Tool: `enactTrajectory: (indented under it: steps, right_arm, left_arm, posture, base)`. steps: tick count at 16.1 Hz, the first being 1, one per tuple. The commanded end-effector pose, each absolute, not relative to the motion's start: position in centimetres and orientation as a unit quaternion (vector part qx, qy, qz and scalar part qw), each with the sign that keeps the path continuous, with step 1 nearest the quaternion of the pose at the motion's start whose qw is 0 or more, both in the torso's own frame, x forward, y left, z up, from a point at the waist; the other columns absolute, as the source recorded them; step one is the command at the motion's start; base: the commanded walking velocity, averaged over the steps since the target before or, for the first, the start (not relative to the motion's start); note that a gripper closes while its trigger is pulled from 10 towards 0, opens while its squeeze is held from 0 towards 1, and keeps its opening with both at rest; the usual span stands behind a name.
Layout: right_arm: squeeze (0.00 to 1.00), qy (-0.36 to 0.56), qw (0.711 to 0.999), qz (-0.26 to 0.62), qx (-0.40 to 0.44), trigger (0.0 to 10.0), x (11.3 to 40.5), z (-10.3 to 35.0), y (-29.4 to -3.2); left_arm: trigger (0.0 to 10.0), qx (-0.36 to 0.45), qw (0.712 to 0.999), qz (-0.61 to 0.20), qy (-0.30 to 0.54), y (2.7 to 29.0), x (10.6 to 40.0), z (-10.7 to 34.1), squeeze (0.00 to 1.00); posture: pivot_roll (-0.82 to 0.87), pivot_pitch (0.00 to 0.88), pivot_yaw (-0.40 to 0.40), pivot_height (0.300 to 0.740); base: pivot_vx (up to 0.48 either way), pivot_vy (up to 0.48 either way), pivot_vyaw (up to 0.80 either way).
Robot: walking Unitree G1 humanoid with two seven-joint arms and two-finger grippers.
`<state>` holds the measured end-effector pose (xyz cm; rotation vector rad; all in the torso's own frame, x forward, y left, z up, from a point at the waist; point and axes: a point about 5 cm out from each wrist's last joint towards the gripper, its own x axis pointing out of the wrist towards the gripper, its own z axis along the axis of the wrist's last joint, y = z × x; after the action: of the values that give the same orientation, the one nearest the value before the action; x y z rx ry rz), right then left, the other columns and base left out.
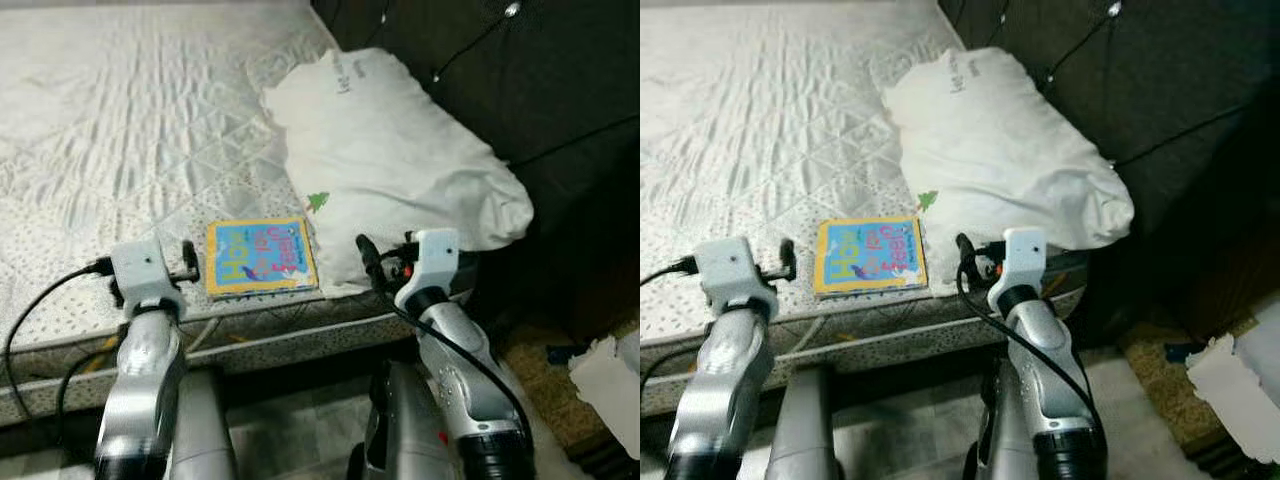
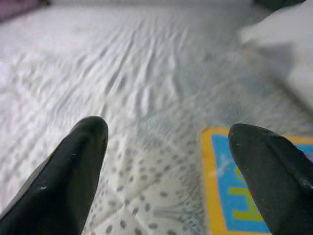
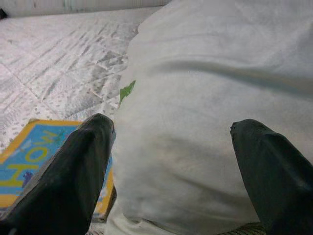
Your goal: Clean up the room
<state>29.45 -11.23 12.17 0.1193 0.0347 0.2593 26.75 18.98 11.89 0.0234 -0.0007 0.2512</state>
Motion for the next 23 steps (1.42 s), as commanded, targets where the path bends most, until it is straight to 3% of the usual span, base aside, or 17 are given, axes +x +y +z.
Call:
enactTrajectory:
  steps: [1, 3, 4, 8, 12, 13, 14, 15, 17, 18, 23]
  right_arm:
    - [0.0, 0.014, 0.99, 0.128, 0.065, 10.0, 29.6, 12.2, -11.0]
    - [0.0, 0.007, 0.989, 0.124, 0.074, 10.0, 29.8, 12.3, -11.2]
    - [0.0, -0.008, 0.988, 0.125, 0.091, 10.0, 29.9, 12.7, -11.3]
    - [0.0, -0.017, 0.986, 0.13, 0.103, 10.0, 30.0, 13.0, -10.8]
    - [0.0, -0.018, 0.986, 0.129, 0.105, 10.0, 30.0, 12.9, -10.7]
    - [0.0, -0.02, 0.986, 0.127, 0.104, 10.0, 30.2, 13.0, -10.7]
    - [0.0, -0.021, 0.986, 0.125, 0.104, 10.0, 30.3, 13.0, -10.7]
    - [0.0, -0.025, 0.987, 0.122, 0.104, 10.0, 30.3, 13.2, -10.9]
    - [0.0, -0.026, 0.987, 0.12, 0.104, 10.0, 30.4, 13.2, -11.0]
    - [0.0, -0.027, 0.987, 0.118, 0.105, 10.0, 30.4, 13.2, -11.0]
    - [0.0, -0.032, 0.987, 0.114, 0.105, 10.0, 30.7, 13.3, -11.0]
  left_arm:
    - [10.0, 0.02, 0.995, 0.091, -0.047, 18.6, 25.9, 12.8, 0.57]
    - [10.0, 0.054, 0.993, 0.096, -0.04, 18.6, 25.4, 12.2, 0.6]
    - [10.0, 0.079, 0.993, 0.088, -0.028, 18.0, 25.5, 12.0, 0.02]
    - [10.0, 0.104, 0.992, 0.069, -0.024, 17.6, 25.9, 11.8, 0.0]
    - [10.0, 0.027, 1.0, -0.002, -0.007, 16.1, 25.8, 11.5, 0.0]
    - [10.0, 0.033, 0.999, -0.002, -0.018, 16.1, 25.8, 11.8, 0.6]
    - [10.0, 0.04, 0.999, 0.005, -0.022, 16.1, 25.8, 11.9, 0.84]
    - [10.0, 0.044, 0.999, 0.017, -0.025, 16.2, 25.9, 12.0, 1.0]
    - [10.0, 0.065, 0.997, 0.036, -0.031, 16.4, 26.4, 12.4, 1.0]
    - [10.0, 0.09, 0.994, 0.053, -0.029, 16.4, 26.7, 12.4, 0.0]
    - [10.0, 0.064, 0.997, 0.008, -0.036, 15.3, 27.5, 12.5, 0.0]
  posture:
    - [0.1, 0.0, -0.036, 0.518]
    - [0.1, 0.0, -0.025, 0.518]
    - [0.1, 0.0, -0.018, 0.518]
    - [0.11, 0.0, -0.018, 0.548]
    - [0.12, 0.0, -0.026, 0.593]
    - [0.11, 0.0, -0.023, 0.603]
    - [0.11, 0.0, -0.023, 0.608]
    - [0.11, 0.0, -0.021, 0.618]
    - [0.1, 0.0, -0.016, 0.638]
    - [0.1, 0.0, -0.013, 0.648]
    - [0.1, 0.0, -0.008, 0.698]
  base:
    - [0.0, 0.0, 0.0]
    - [0.0, 0.0, 0.0]
    - [0.0, 0.0, 0.0]
    - [0.0, 0.0, 0.0]
    - [0.0, 0.0, 0.0]
    - [0.0, 0.0, 0.0]
    - [0.0, 0.0, 0.0]
    - [0.0, 0.0, 0.0]
    - [0.0, 0.0, 0.0]
    - [0.0, 0.0, 0.0]
    - [0.0, 0.0, 0.0]
